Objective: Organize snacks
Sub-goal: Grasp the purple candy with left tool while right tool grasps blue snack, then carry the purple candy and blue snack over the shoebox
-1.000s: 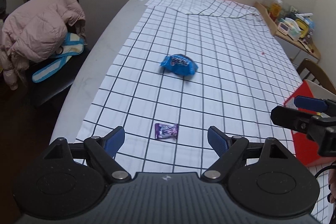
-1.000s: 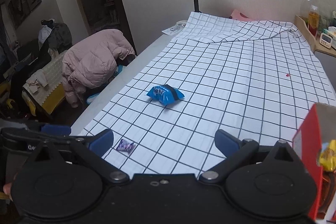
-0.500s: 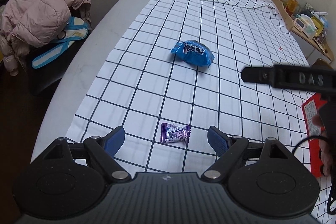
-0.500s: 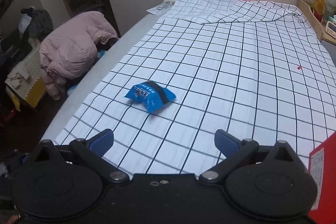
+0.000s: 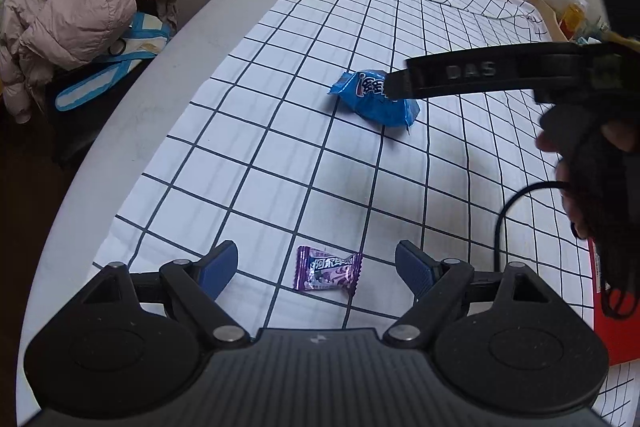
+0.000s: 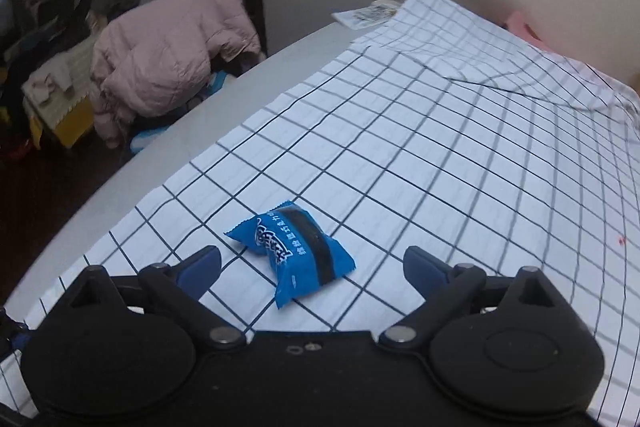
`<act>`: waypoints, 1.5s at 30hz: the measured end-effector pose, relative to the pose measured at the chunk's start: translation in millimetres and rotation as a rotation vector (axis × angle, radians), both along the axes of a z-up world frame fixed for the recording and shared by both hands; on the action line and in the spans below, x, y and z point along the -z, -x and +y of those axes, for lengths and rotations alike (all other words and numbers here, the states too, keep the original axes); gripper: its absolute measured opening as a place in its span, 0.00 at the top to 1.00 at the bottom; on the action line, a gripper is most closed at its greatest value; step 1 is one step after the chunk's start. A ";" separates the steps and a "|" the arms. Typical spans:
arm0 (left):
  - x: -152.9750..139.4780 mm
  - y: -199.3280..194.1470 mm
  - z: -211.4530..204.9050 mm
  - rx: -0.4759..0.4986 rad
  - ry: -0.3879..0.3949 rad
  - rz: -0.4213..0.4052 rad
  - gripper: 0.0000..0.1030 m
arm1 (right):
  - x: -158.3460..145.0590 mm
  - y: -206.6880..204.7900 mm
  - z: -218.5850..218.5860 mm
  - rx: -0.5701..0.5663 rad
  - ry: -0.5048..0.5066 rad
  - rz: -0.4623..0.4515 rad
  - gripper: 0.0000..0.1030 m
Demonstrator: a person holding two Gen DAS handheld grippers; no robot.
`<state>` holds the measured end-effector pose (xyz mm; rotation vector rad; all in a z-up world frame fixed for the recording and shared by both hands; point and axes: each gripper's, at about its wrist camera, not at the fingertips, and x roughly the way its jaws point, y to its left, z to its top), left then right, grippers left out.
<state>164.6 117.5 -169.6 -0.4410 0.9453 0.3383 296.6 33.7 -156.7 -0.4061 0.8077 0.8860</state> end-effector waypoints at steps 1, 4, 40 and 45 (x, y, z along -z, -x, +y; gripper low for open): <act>1.6 -0.3 -0.4 0.000 0.006 0.002 0.17 | 3.5 -1.1 5.4 -0.015 0.017 -0.006 0.13; 7.3 -2.0 -0.9 0.002 0.028 0.009 0.17 | 14.1 -4.0 18.1 -0.045 0.052 -0.014 0.14; 13.8 1.3 -13.9 0.078 -0.004 0.034 0.77 | 18.0 12.4 1.0 0.008 0.047 0.031 0.56; 7.7 8.7 -13.1 0.085 0.006 0.024 0.77 | 5.5 26.5 -24.2 0.042 0.025 0.048 0.56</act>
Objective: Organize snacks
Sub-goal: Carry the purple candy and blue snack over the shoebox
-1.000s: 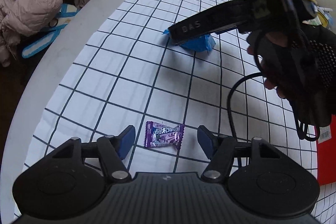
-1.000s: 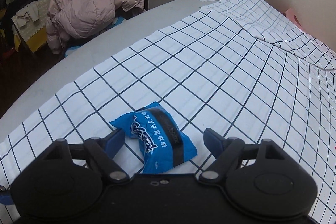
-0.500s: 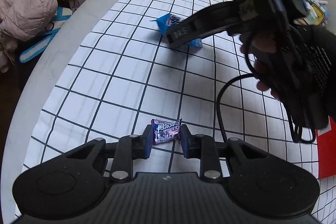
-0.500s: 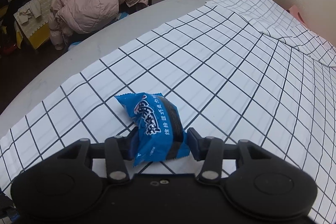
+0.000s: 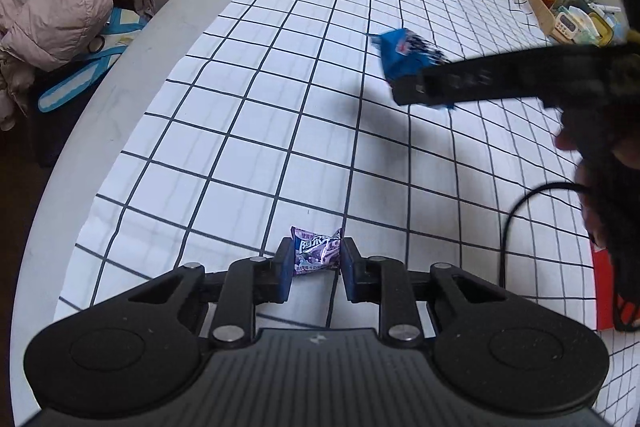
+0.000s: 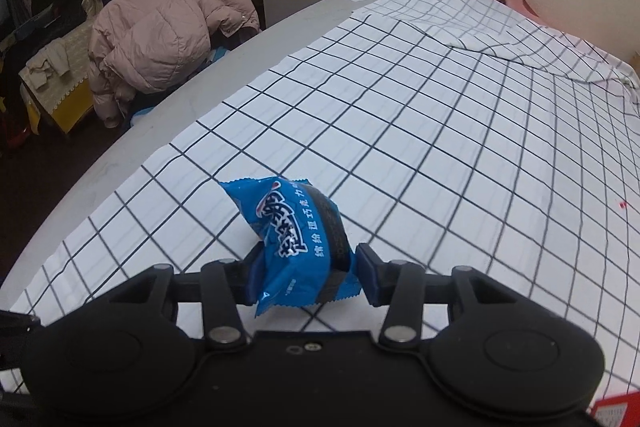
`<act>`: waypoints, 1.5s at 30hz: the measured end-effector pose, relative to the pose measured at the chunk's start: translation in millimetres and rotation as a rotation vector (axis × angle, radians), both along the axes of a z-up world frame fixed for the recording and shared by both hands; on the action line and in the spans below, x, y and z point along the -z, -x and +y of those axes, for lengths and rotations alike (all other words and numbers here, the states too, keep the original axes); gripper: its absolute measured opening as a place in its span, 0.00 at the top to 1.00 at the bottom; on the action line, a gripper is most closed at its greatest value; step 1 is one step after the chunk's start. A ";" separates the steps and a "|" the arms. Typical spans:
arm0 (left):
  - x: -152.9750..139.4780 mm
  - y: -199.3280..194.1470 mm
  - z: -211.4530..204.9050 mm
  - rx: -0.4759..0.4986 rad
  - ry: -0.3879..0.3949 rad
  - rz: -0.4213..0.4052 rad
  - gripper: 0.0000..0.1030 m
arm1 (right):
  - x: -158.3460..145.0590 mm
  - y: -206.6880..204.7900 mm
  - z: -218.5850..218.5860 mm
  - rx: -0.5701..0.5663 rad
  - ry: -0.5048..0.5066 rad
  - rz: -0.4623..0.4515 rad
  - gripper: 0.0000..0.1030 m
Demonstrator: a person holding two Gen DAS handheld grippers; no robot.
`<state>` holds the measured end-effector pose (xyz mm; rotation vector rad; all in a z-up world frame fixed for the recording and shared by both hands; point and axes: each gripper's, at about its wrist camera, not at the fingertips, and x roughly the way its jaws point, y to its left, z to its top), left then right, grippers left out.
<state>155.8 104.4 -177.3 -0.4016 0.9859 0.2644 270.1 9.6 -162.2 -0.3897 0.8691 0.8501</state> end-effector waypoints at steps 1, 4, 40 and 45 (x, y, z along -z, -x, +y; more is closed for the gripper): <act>-2.0 1.4 0.0 0.003 0.002 -0.002 0.77 | -3.0 2.3 -5.7 0.009 -0.008 0.005 0.56; -9.6 6.8 -0.2 0.014 0.012 -0.012 0.77 | -12.6 9.3 -22.7 0.040 -0.026 0.006 0.56; -119.0 14.3 -146.4 0.308 -0.010 -0.186 0.77 | -106.5 86.5 -287.9 0.506 -0.158 -0.074 0.56; -126.0 0.6 -187.0 0.338 -0.023 -0.189 0.77 | -103.5 81.4 -330.8 0.551 -0.159 -0.070 0.56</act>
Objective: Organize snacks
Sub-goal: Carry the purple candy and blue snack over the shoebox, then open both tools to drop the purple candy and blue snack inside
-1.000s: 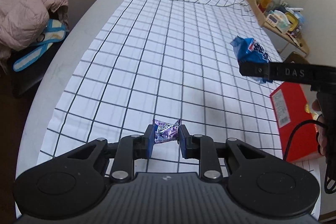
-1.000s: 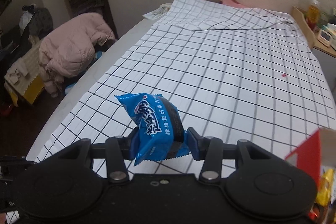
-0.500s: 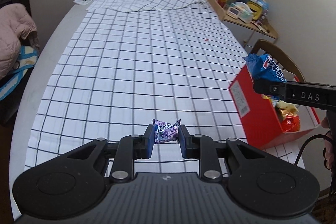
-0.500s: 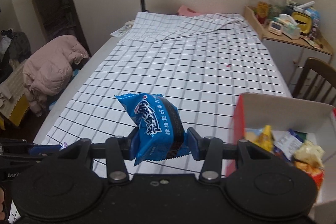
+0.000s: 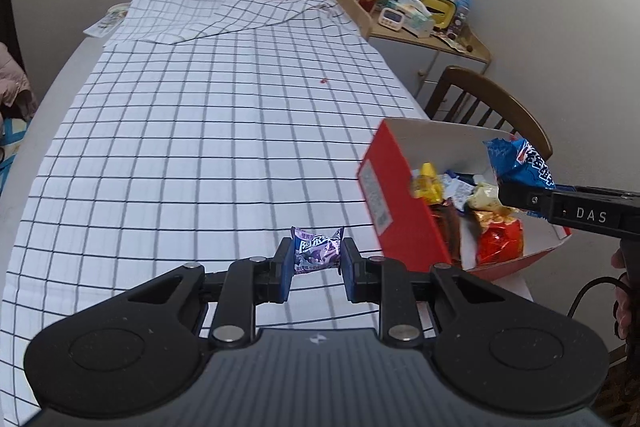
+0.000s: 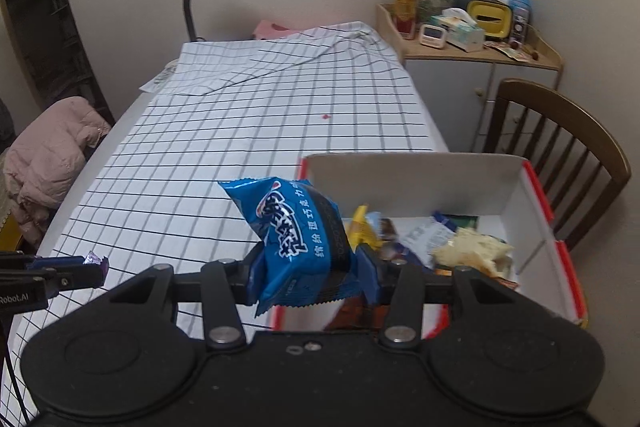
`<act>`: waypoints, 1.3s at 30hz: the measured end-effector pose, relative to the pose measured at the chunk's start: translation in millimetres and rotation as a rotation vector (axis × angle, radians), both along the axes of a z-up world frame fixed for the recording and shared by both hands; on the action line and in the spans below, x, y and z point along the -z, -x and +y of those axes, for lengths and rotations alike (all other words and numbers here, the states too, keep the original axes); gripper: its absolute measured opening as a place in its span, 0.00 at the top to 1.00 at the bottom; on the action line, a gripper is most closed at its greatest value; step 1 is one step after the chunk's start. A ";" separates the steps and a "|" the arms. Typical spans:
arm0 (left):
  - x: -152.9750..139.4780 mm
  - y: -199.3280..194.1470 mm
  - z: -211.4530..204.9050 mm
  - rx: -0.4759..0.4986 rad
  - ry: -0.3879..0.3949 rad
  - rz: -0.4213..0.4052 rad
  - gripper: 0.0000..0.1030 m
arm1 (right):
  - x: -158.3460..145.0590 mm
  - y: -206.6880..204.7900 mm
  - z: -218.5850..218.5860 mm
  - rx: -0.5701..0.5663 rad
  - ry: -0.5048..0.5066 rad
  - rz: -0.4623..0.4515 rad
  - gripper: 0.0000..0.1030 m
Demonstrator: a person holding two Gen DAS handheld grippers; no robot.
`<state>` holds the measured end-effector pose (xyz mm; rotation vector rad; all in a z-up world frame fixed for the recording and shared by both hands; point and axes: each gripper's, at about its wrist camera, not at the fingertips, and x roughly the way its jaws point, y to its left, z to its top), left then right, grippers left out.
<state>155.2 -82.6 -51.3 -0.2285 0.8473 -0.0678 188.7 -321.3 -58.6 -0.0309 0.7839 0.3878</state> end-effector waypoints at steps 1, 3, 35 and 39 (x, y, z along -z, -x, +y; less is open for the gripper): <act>-0.9 -2.8 -8.5 0.006 -0.005 -0.002 0.77 | 0.2 -1.3 -8.0 0.007 0.001 -0.001 0.56; -2.1 -8.8 -25.7 0.019 -0.011 -0.002 0.77 | 0.8 -3.7 -24.0 0.020 0.004 -0.004 0.56; 56.8 -122.5 -181.6 0.160 -0.104 0.162 0.76 | 72.9 -61.1 -149.1 0.116 0.080 0.112 0.56; 69.6 -129.0 -185.3 0.158 -0.113 0.196 0.76 | 79.8 -64.8 -149.1 0.111 0.089 0.132 0.56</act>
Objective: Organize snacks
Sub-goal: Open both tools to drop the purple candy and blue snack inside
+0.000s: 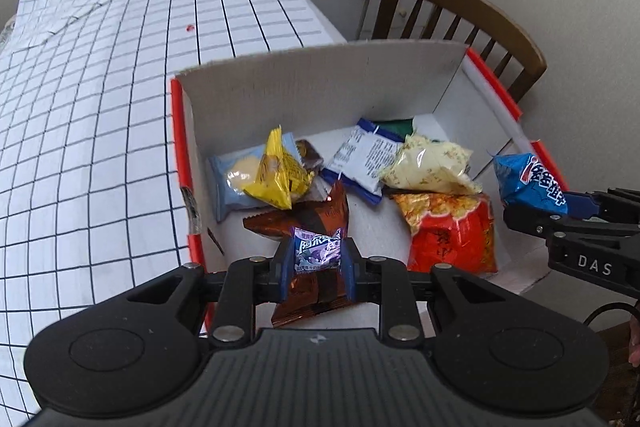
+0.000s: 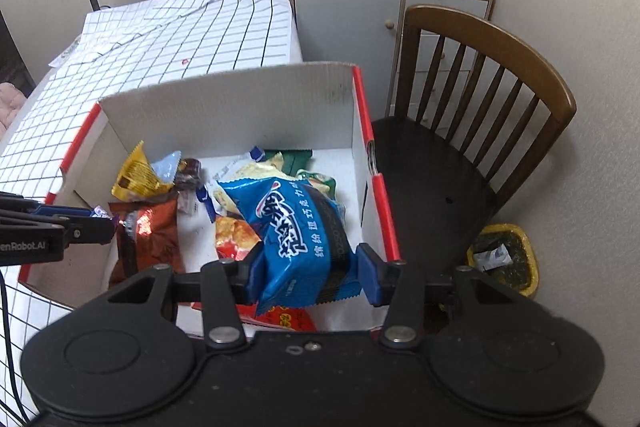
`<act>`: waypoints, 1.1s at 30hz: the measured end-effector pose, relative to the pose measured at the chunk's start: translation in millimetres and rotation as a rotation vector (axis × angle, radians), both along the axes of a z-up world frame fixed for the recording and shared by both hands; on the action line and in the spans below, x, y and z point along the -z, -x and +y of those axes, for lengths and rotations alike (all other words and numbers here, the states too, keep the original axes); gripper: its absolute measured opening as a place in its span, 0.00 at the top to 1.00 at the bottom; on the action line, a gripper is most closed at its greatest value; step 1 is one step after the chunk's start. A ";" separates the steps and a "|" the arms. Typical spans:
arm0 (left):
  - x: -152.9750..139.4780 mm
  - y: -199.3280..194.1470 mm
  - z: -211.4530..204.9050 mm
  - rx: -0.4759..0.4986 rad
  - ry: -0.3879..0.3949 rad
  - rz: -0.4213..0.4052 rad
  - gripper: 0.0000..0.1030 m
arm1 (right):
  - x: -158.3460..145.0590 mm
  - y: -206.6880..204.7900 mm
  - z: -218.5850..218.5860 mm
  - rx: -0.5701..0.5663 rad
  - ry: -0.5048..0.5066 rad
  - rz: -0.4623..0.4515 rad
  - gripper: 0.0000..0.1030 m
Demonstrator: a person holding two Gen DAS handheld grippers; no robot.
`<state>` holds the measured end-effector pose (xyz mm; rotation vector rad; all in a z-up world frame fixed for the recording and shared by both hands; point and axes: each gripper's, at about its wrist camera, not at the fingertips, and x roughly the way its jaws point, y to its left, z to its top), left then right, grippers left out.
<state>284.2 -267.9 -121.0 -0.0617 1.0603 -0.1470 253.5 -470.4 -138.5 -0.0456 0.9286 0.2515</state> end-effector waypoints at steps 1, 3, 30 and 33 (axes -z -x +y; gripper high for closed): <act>2.1 -1.0 -1.2 0.000 -0.005 0.005 0.76 | 1.6 -0.9 -0.2 -0.004 0.000 0.004 0.56; 6.3 -2.6 -3.5 0.005 -0.014 0.015 0.76 | 4.1 -2.7 0.5 -0.012 0.008 0.011 0.55; -15.8 28.1 -2.7 0.047 0.015 -0.070 0.68 | -30.0 38.1 -1.6 -0.030 -0.106 -0.126 0.22; -28.4 38.7 -0.4 0.055 0.020 -0.113 0.53 | -38.7 49.9 -0.7 -0.029 -0.130 -0.163 0.19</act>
